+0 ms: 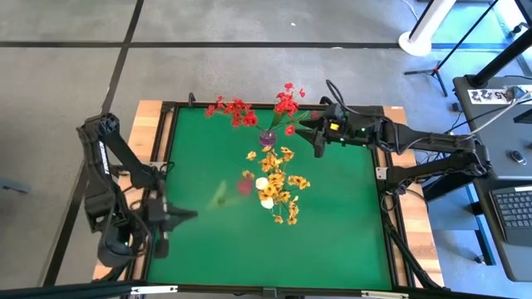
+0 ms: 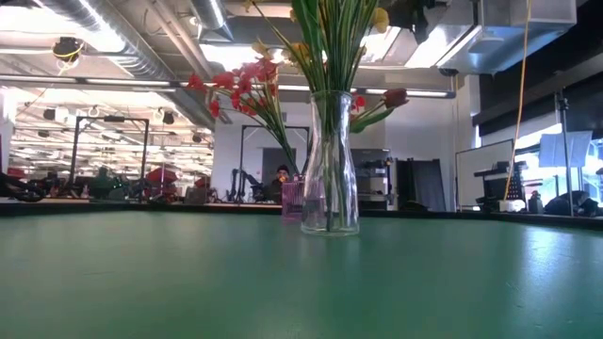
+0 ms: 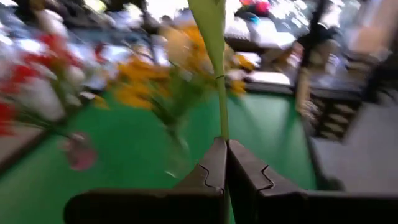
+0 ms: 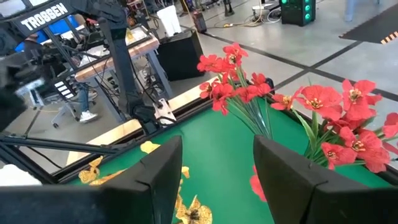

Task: Sort flowers into vase by color
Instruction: Put the red tulip into the pink vase

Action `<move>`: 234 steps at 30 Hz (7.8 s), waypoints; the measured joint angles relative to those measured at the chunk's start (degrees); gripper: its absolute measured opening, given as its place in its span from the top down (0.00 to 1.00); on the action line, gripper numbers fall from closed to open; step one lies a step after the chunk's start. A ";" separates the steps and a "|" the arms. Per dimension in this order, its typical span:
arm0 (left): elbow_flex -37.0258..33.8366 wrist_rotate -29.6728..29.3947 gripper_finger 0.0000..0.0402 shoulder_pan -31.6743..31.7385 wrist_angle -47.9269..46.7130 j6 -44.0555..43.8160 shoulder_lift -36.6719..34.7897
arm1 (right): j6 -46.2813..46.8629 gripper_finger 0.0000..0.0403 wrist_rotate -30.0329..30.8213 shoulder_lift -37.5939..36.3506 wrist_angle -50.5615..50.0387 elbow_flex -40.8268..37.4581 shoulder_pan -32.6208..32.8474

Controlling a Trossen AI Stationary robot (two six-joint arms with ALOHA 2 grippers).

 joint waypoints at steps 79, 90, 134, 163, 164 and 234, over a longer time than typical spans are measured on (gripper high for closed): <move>-30.68 97.04 1.00 87.32 117.77 39.93 11.61 | -15.83 0.51 -11.01 18.42 43.27 -0.04 -0.13; -29.62 97.10 1.00 85.90 116.47 40.11 13.20 | -15.85 0.53 -10.63 18.42 41.47 -0.02 -1.98; -29.76 84.54 0.61 88.04 55.52 52.62 -24.36 | -25.22 1.00 2.27 17.65 21.73 3.39 -1.92; -50.38 79.25 0.61 87.23 64.07 46.39 -27.47 | -22.75 1.00 -5.47 30.59 23.85 6.40 -11.34; -50.38 79.25 0.61 87.23 64.06 46.39 -27.47 | -22.75 1.00 -5.51 30.59 24.02 6.40 -11.26; -50.40 78.81 0.61 87.26 59.25 46.15 -27.47 | -20.18 1.00 -9.29 31.95 7.47 16.81 -11.19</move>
